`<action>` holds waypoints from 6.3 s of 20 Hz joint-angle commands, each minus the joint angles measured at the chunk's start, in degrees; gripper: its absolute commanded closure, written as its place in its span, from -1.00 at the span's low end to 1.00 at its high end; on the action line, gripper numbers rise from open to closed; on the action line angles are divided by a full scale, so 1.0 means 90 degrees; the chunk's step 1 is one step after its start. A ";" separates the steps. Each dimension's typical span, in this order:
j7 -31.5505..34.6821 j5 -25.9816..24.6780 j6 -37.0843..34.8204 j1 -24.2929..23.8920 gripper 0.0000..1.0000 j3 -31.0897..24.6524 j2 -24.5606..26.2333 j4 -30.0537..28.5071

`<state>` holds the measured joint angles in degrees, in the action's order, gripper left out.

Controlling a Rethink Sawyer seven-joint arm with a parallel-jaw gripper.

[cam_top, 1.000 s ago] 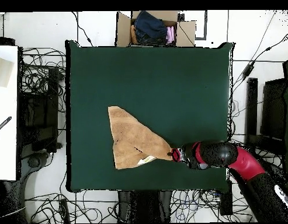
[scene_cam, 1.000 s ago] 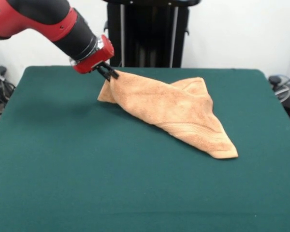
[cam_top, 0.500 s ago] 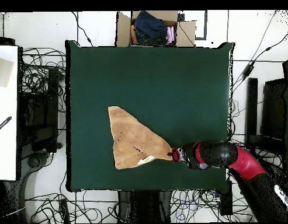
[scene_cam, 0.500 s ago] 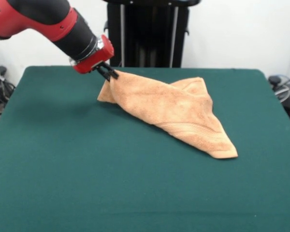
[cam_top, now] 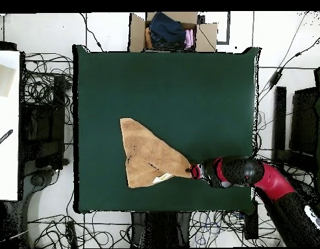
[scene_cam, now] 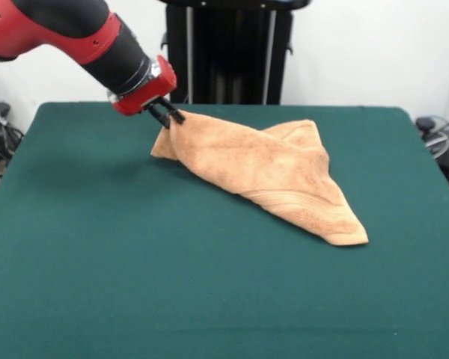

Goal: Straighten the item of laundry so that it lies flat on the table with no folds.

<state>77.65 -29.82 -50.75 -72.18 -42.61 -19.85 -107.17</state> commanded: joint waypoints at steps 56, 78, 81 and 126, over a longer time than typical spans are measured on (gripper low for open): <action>-0.0227 -0.0391 0.1613 0.0623 -1.00 -0.0006 0.0550 -0.0398; -0.0855 -0.0212 0.0980 0.0642 -1.00 -0.0103 0.0765 0.0230; -0.0873 -0.0210 0.0991 0.0654 -1.00 -0.0126 0.0773 0.0270; -0.0772 -0.0146 0.0539 0.1183 -1.00 -0.0011 0.0859 0.0940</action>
<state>77.65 -29.80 -45.05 -62.13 -42.58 -14.68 -104.22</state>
